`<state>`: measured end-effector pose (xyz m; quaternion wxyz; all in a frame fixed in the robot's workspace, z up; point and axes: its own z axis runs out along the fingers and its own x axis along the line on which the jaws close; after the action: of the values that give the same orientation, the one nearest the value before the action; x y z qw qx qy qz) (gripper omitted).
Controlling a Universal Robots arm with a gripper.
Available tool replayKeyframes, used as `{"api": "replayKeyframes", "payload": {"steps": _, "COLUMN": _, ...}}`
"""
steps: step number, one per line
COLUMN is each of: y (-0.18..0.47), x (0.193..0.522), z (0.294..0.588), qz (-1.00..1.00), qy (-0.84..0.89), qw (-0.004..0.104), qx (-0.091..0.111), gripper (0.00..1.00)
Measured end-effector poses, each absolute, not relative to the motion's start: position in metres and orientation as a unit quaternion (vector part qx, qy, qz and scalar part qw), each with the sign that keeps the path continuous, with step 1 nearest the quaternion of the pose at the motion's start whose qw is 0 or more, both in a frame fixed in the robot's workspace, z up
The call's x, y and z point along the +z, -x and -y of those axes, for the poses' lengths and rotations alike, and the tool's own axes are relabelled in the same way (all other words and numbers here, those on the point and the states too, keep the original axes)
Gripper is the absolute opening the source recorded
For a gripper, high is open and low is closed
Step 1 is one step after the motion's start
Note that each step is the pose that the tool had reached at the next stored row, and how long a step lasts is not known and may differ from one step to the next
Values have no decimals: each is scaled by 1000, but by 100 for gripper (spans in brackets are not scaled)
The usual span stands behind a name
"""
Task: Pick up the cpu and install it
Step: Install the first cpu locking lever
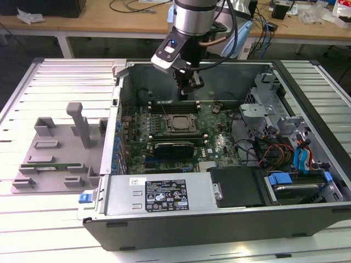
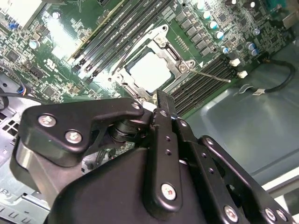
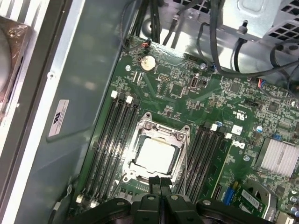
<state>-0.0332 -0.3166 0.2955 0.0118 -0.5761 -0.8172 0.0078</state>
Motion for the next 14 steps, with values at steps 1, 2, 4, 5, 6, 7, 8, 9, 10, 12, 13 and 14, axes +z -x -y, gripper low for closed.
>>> {"api": "replayKeyframes", "payload": {"steps": 1, "y": 33, "x": 295, "z": 317, "qz": 820, "qy": 572, "qw": 12, "qx": 8, "gripper": 11}}
{"api": "replayKeyframes", "payload": {"steps": 2, "y": 33, "x": 295, "z": 317, "qz": 823, "qy": 568, "qw": 12, "qx": 8, "gripper": 11}}
{"api": "replayKeyframes", "payload": {"steps": 4, "y": 33, "x": 295, "z": 317, "qz": 830, "qy": 557, "qw": 12, "qx": 8, "gripper": 11}}
{"api": "replayKeyframes", "payload": {"steps": 5, "y": 33, "x": 295, "z": 317, "qz": 834, "qy": 552, "qw": 12, "qx": 8, "gripper": 11}}
{"api": "replayKeyframes", "payload": {"steps": 6, "y": 33, "x": 295, "z": 317, "qz": 837, "qy": 546, "qw": 11, "qx": 8, "gripper": 11}}
{"api": "replayKeyframes", "payload": {"steps": 7, "y": 33, "x": 295, "z": 317, "qz": 841, "qy": 541, "qw": 11, "qx": 8, "gripper": 11}}
{"api": "replayKeyframes", "payload": {"steps": 8, "y": 33, "x": 295, "z": 317, "qz": 842, "qy": 539, "qw": 11, "qx": 8, "gripper": 11}}
{"api": "replayKeyframes", "payload": {"steps": 9, "y": 33, "x": 295, "z": 317, "qz": 845, "qy": 535, "qw": 11, "qx": 8, "gripper": 11}}
{"api": "replayKeyframes", "payload": {"steps": 10, "y": 33, "x": 295, "z": 317, "qz": 848, "qy": 530, "qw": 11, "qx": 8, "gripper": 11}}
{"api": "replayKeyframes", "payload": {"steps": 12, "y": 33, "x": 295, "z": 317, "qz": 852, "qy": 523, "qw": 11, "qx": 9, "gripper": 11}}
{"api": "replayKeyframes", "payload": {"steps": 13, "y": 33, "x": 295, "z": 317, "qz": 856, "qy": 516, "qw": 11, "qx": 9, "gripper": 11}}
{"api": "replayKeyframes", "payload": {"steps": 14, "y": 33, "x": 295, "z": 317, "qz": 858, "qy": 513, "qw": 11, "qx": 9, "gripper": 11}}
